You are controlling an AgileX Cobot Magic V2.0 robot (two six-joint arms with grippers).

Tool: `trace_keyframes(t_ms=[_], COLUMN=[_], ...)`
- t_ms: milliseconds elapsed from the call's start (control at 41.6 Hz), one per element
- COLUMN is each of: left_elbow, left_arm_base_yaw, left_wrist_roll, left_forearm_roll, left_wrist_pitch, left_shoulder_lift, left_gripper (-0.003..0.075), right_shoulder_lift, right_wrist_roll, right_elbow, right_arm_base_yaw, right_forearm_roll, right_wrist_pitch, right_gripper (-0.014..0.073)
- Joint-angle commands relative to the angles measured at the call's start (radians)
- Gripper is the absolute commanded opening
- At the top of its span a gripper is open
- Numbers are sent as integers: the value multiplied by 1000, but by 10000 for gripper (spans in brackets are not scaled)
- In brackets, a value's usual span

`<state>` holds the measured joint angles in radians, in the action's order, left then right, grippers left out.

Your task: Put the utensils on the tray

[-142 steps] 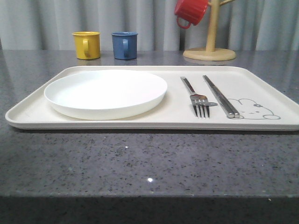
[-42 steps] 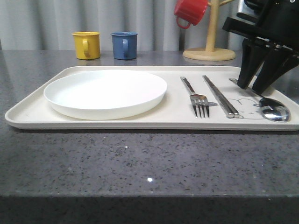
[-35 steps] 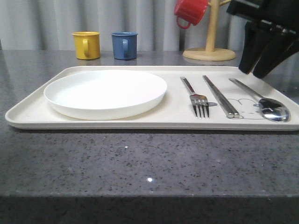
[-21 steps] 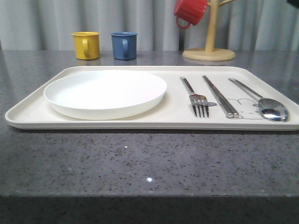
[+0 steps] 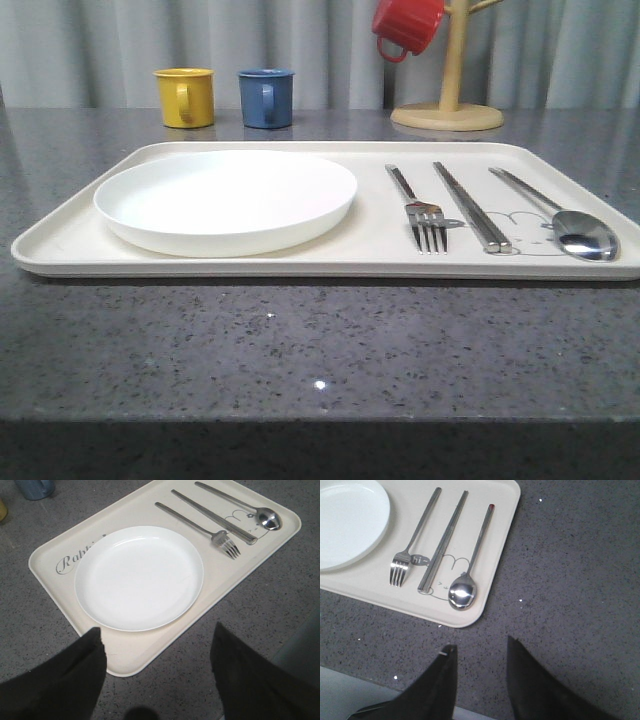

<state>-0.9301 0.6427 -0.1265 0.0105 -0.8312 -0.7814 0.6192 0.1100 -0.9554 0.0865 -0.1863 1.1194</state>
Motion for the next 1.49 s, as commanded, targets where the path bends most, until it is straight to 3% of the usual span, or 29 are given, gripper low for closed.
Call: trace_keyframes(t_ms=[0,216,601,673,841,913,1346,1466], left_elbow=[-26,-26,-26,-26,-26,-26,-10,114], left_arm_base_yaw=[8,8,8,8,8,8,3,-166], left_wrist_roll=[7,7,7,7,7,7,7,7], left_forearm_roll=[7,7,7,7,7,7,7,-2], left_wrist_pitch=[75,75,75,75,75,75,84,229], left_shoulder_lift=[4,4,2,2,2,2,31,150], left_gripper=[439,439,419,351,53,-22,-20,-20], right_shoulder_lift=[-111,-244,-250,-250,-250,-250,-250,-250], right_wrist_roll=[11,-70,-82,-82,-82,-82,-82,-82], right_elbow=[53,133,137,137,137,137,137,137], right_arm_base_yaw=[-2,-3,-3,-3,-3,-3,-3,-3], right_forearm_roll=[13,93,110,109,109,109,100,101], right_wrist_pitch=[-74,-67,-49,-44,-46,-60,-58,-56], right_gripper=[275,275,265,210,-64,-64,-68,-68])
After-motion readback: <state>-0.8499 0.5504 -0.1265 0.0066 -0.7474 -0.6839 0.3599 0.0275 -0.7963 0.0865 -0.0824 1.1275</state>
